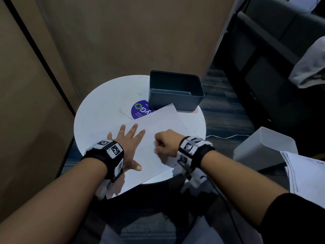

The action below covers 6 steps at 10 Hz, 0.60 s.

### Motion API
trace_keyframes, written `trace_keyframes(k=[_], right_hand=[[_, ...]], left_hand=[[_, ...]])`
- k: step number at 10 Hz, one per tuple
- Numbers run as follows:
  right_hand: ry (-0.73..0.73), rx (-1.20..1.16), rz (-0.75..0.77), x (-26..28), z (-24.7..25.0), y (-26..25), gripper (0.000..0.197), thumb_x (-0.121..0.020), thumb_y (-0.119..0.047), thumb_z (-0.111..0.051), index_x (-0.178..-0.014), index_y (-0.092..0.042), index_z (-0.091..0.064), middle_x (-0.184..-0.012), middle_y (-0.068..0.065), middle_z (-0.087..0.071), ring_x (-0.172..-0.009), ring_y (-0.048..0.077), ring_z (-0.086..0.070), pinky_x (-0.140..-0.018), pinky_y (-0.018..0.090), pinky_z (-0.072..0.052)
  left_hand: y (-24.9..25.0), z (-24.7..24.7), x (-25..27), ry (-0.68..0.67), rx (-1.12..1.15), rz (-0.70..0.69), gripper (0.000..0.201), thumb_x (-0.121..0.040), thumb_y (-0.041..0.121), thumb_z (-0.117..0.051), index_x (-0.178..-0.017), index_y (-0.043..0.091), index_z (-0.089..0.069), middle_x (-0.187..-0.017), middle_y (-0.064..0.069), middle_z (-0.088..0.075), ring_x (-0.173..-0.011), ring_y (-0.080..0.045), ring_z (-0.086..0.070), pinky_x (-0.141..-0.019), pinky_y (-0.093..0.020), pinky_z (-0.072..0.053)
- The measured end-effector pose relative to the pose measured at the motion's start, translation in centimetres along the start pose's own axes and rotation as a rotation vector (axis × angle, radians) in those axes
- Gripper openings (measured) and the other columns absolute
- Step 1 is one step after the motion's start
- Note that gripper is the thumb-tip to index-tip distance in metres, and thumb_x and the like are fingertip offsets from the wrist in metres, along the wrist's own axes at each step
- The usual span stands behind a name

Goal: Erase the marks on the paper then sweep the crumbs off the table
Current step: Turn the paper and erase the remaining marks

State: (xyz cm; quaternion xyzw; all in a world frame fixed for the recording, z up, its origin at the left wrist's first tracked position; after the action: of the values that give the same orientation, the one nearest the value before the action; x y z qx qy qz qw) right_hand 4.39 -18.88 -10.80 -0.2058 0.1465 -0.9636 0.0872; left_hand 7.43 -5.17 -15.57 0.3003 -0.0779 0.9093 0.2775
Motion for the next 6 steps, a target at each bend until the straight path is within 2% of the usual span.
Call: trace_keyframes(k=[1,2,3,4,5,6], right_hand=[[0.019,0.049,-0.183,1.3,2.1,7.0,0.021,-0.086,-0.027,-0.068,-0.077,-0.018,-0.052,-0.089,0.005,-0.065,-0.086,0.025,-0.059,-0.072,0.030,-0.045],[0.086,0.109,-0.276,2.5,3.8,9.9,0.027,-0.088,-0.029,-0.065,-0.070,-0.022,-0.046,-0.085,0.003,-0.060,-0.085,0.026,-0.060,-0.066,0.028,-0.041],[0.088,0.007,-0.127,1.2,2.7,5.2,0.018,-0.087,-0.028,-0.065,-0.079,-0.018,-0.053,-0.089,0.004,-0.066,-0.083,0.024,-0.060,-0.069,0.031,-0.047],[0.023,-0.049,0.005,0.3,0.0,0.8,0.016,-0.085,-0.030,-0.067,-0.081,-0.019,-0.056,-0.085,0.000,-0.065,-0.078,0.019,-0.058,-0.072,0.034,-0.051],[0.041,-0.057,-0.094,0.6,0.2,4.6,0.026,-0.084,-0.033,-0.070,-0.071,-0.023,-0.050,-0.082,-0.001,-0.062,-0.079,0.020,-0.057,-0.071,0.032,-0.049],[0.056,-0.007,-0.227,2.1,2.0,10.1,0.033,-0.084,-0.033,-0.072,-0.067,-0.026,-0.045,-0.080,-0.003,-0.058,-0.081,0.021,-0.057,-0.068,0.027,-0.040]], left_hand=[[0.0,-0.2,-0.1,-0.032,0.032,-0.028,0.151,-0.040,0.094,-0.063,-0.147,0.041,0.030,-0.156,0.009,0.039,-0.147,-0.038,0.025,-0.111,-0.072,-0.008],[0.0,-0.5,0.0,-0.018,0.037,-0.030,0.147,-0.046,0.090,-0.066,-0.147,0.042,0.029,-0.156,0.009,0.038,-0.147,-0.037,0.024,-0.111,-0.072,-0.007],[0.2,-0.1,0.1,0.007,0.035,-0.015,0.139,-0.060,0.078,-0.072,-0.147,0.041,0.030,-0.156,0.009,0.039,-0.148,-0.037,0.024,-0.112,-0.070,-0.006],[0.3,0.3,0.4,-0.002,0.030,0.002,0.138,-0.063,0.075,-0.073,-0.147,0.039,0.030,-0.156,0.007,0.039,-0.147,-0.037,0.025,-0.112,-0.070,-0.007],[0.2,0.6,0.6,-0.046,0.050,-0.027,0.155,-0.033,0.098,-0.058,-0.147,0.041,0.030,-0.155,0.008,0.040,-0.147,-0.038,0.025,-0.111,-0.073,-0.007],[0.5,0.2,0.6,-0.061,0.073,-0.051,0.172,0.004,0.103,-0.027,-0.146,0.043,0.031,-0.155,0.010,0.040,-0.147,-0.038,0.025,-0.109,-0.075,-0.008]])
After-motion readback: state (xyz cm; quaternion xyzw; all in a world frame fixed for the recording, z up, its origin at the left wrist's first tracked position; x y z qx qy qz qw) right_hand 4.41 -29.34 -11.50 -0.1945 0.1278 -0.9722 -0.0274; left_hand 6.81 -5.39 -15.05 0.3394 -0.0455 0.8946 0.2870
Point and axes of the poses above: each hand's wrist, its own x-axis away from the middle knuckle, its own z-axis out of the back of the hand, y = z × x, the point moved 8 cm from there along -x, towards the middle knuckle
